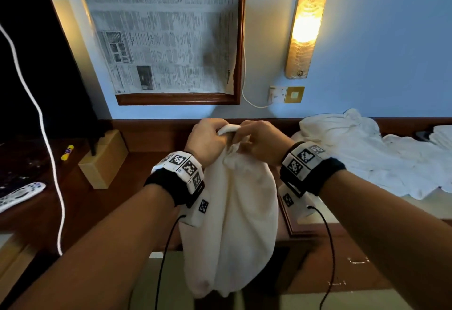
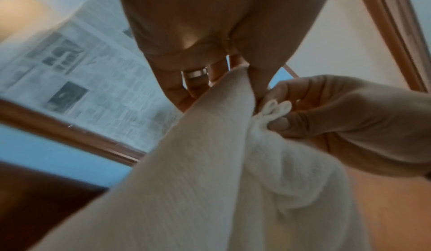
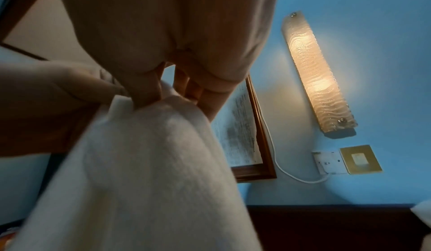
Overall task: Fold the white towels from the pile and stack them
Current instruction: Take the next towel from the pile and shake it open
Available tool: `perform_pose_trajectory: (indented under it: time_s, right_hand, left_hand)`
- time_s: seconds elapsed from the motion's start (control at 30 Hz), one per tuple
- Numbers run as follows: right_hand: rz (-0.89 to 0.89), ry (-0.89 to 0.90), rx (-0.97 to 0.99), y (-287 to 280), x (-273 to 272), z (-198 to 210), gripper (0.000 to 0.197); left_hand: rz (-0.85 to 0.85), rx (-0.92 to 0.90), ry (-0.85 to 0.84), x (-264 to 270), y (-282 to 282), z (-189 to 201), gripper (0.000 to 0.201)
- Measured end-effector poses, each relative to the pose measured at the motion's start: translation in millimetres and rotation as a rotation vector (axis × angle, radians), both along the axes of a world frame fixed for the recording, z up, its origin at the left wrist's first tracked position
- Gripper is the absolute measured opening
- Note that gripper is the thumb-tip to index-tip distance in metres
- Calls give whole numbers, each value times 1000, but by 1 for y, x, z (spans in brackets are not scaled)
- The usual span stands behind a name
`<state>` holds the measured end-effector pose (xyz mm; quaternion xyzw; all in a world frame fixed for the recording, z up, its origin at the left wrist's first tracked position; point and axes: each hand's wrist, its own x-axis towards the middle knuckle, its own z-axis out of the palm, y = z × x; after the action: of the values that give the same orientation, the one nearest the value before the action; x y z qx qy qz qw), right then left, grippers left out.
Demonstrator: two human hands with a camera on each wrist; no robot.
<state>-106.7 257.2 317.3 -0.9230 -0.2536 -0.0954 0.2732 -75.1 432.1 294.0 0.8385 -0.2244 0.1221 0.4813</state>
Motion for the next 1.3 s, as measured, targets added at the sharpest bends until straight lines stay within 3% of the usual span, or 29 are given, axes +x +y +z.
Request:
perform_pose_trajectory:
  time_s: [0.03,0.1,0.23,0.43,0.47,0.57,0.6,0.7,0.8,0.87,0.9,1.07,1.17,1.3]
  right_hand:
    - [-13,-29,-13,3,2,3,16]
    - [-43,-73,-1,8,6,11,19]
    - [-136,-171,104,8,13,30,24]
    - [-303,-266,226,-9,36,52,20]
    - [-337,-268,226,-12,39,52,20]
    - [-420,-239,218,-23,44,48,20]
    - [-453,-209,203,-27,44,43,22]
    - [-546,-94,164,-45,42,19,23]
    - [-580,54,167,-59,35,-19,7]
    - [-589,115,173,-63,27,-51,17]
    - [-591,135,178,-65,22,-68,13]
    - [-753,310,178,-81,-14,-153,10]
    - [-897,376,152,-98,-42,-195,6]
    - [-1053,474,134,-114,-72,-237,16]
  left_hand:
    - [-3,-88,3,-3,5,-1,10]
    - [-24,-239,39,-12,18,-13,21]
    - [-18,-286,287,-32,58,-63,51]
    - [106,-52,416,-49,113,-120,94]
    - [115,30,450,-49,123,-129,90]
    - [165,337,566,-48,152,-150,34]
    - [196,352,575,-49,161,-153,25]
    - [427,137,489,-52,185,-145,24]
    - [652,-211,378,-49,204,-122,14]
    - [749,-377,326,-42,209,-115,26]
    - [767,-406,291,-38,210,-113,26]
    - [796,-149,280,-34,209,-123,23]
    - [846,17,427,-31,228,-155,33]
    - [875,227,621,-42,253,-193,25]
